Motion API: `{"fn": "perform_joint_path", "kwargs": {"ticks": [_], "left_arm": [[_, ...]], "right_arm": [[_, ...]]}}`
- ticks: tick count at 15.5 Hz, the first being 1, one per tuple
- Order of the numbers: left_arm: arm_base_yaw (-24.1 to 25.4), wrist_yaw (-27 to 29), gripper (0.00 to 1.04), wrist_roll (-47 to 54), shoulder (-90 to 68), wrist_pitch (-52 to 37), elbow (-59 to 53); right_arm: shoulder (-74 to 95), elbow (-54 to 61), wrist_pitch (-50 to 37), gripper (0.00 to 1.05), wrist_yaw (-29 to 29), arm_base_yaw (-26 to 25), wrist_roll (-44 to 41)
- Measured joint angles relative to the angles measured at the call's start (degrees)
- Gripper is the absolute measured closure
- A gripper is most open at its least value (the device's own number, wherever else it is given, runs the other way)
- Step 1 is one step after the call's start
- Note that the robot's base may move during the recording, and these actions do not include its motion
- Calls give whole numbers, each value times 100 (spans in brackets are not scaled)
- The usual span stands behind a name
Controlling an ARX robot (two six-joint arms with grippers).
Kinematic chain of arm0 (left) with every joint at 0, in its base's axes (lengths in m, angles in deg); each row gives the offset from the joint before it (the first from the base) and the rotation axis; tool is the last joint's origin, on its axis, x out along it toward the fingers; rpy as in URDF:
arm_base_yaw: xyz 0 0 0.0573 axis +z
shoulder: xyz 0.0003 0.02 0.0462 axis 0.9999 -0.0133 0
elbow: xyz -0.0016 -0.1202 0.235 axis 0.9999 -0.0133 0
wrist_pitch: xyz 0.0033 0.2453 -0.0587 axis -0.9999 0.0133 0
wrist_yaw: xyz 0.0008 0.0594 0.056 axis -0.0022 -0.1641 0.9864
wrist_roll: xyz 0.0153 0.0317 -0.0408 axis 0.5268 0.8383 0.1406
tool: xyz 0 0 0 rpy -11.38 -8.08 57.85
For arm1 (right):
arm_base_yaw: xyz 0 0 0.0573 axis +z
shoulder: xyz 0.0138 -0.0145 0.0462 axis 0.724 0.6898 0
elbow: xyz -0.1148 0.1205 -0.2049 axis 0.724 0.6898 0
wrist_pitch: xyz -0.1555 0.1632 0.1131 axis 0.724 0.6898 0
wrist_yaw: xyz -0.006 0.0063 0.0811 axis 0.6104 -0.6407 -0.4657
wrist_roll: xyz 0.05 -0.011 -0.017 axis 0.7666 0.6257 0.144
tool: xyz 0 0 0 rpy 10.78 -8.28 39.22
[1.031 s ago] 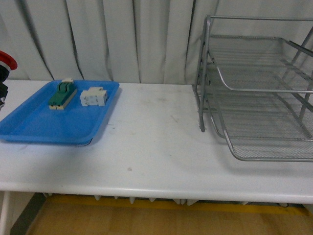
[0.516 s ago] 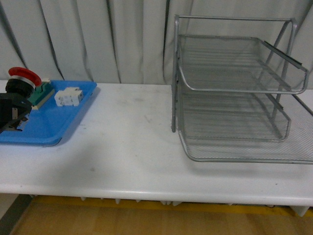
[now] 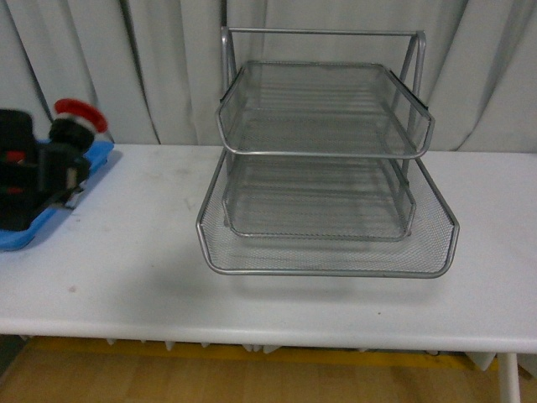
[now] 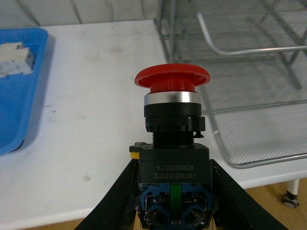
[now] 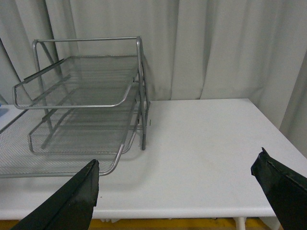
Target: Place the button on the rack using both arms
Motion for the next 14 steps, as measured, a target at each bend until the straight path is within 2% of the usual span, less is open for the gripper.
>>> {"fn": "perform_joint_path", "kwargs": {"ticks": [3, 7, 11, 14], "left_arm": [[-590, 315, 69, -42, -326, 9, 413], [-1322, 393, 69, -103, -645, 17, 752], [-2673, 568, 69, -59, -1703, 52, 1134], [-2634, 682, 69, -31, -2476, 345, 1895]], "right_arm": [[0, 0, -15, 7, -2, 0, 0], [0, 0, -17, 7, -4, 0, 0], [0, 0, -17, 7, -4, 0, 0], [0, 0, -17, 7, -4, 0, 0]]}}
